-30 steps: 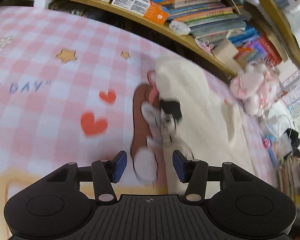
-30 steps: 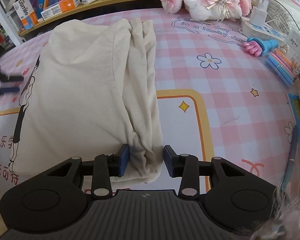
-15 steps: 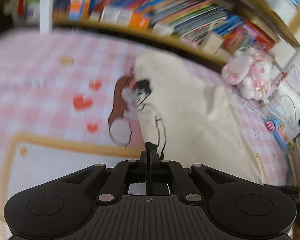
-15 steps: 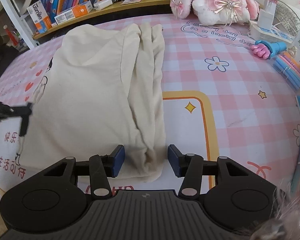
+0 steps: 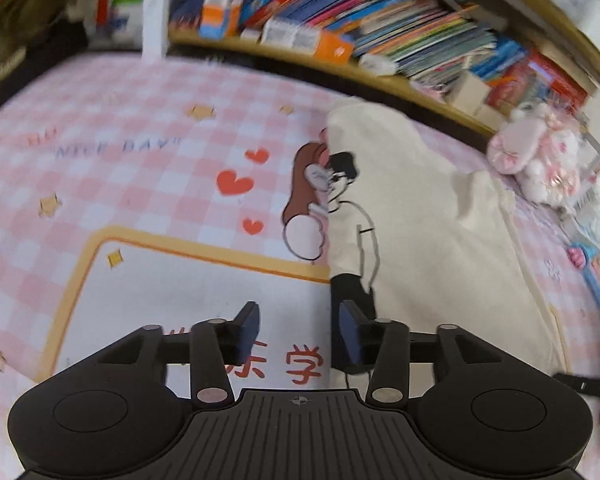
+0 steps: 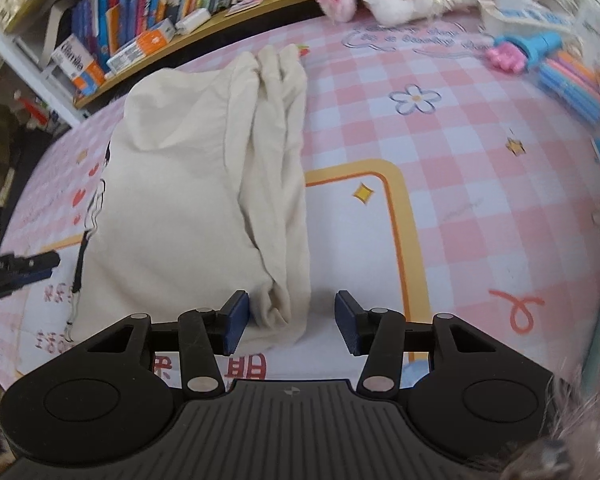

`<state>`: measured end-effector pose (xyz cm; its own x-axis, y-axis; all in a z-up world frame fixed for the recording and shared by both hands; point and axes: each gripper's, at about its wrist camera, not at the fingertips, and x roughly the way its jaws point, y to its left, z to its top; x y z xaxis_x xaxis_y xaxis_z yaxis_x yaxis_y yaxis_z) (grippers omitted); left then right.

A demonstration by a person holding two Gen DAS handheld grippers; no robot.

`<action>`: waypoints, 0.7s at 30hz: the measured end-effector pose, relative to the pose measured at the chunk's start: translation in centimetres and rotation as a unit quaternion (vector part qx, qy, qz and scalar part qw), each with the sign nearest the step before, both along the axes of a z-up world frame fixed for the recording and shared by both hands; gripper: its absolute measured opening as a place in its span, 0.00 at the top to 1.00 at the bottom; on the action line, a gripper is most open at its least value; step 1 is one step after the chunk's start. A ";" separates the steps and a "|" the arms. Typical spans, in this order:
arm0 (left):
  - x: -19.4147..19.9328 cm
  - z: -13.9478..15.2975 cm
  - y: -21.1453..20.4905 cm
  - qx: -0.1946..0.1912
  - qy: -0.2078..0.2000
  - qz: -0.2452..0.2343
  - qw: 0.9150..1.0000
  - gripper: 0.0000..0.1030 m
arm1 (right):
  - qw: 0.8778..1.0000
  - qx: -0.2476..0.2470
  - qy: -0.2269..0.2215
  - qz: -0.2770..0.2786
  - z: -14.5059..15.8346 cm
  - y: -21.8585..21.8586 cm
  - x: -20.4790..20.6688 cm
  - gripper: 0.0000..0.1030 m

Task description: Fold clothes

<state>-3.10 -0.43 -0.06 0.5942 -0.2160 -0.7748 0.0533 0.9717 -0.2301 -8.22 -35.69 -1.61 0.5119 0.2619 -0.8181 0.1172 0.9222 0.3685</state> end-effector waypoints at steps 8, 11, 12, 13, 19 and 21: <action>-3.1 1.3 -3.3 0.038 -0.056 -0.071 0.995 0.20 | 0.997 0.069 0.010 -0.025 -0.2 -1.9 -1.5 0.55; -3.8 1.2 -5.0 0.061 -0.061 -0.113 0.990 0.16 | 0.995 0.093 0.015 -0.033 -0.5 -2.4 -1.8 0.58; -4.0 1.2 -5.6 0.069 -0.063 -0.129 0.987 0.14 | 0.994 0.102 0.016 -0.038 -0.7 -2.5 -1.7 0.61; -4.2 1.1 -6.1 0.076 -0.062 -0.145 0.984 0.14 | 0.993 0.108 0.017 -0.040 -0.8 -2.5 -1.6 0.61; -5.6 1.1 -8.6 0.095 -0.062 -0.218 0.969 0.14 | 0.993 0.112 0.021 -0.027 -1.2 -1.6 -0.2 0.82; -5.9 0.9 -9.1 0.099 -0.062 -0.234 0.965 0.14 | 0.993 0.114 0.026 -0.023 -1.3 -1.4 0.1 0.88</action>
